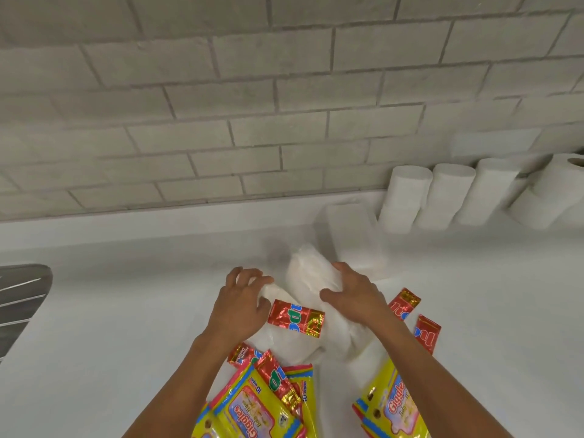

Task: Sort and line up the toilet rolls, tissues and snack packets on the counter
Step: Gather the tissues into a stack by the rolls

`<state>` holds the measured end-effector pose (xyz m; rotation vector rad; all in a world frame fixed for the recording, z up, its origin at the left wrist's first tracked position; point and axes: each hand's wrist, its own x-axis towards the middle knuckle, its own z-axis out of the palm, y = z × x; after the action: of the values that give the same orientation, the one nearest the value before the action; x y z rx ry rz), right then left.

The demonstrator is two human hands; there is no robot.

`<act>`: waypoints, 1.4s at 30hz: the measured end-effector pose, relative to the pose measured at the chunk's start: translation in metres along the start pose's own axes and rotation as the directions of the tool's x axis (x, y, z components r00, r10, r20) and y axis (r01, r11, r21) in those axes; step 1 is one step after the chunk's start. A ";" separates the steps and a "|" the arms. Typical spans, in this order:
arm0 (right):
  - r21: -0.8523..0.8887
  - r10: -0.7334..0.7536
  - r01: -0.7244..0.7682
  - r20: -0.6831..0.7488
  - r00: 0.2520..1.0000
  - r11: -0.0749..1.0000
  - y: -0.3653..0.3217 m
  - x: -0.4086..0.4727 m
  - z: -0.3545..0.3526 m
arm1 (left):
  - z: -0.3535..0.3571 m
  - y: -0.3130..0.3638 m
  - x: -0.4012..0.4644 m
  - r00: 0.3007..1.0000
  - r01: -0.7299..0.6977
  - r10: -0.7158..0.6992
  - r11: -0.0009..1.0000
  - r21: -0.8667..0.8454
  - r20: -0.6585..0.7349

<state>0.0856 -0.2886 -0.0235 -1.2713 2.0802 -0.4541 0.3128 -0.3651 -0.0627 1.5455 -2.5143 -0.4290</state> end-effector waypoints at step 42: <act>0.706 0.067 -0.022 -0.037 0.997 0.708 0.032 0.029 -0.093 | -0.005 0.142 0.100 0.976 0.163 -0.195 0.375 -0.913 0.094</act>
<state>-0.0084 -0.3032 0.0153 -0.7357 1.6896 -1.1520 0.1491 -0.3943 -0.0131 1.2394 -1.4560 -1.5075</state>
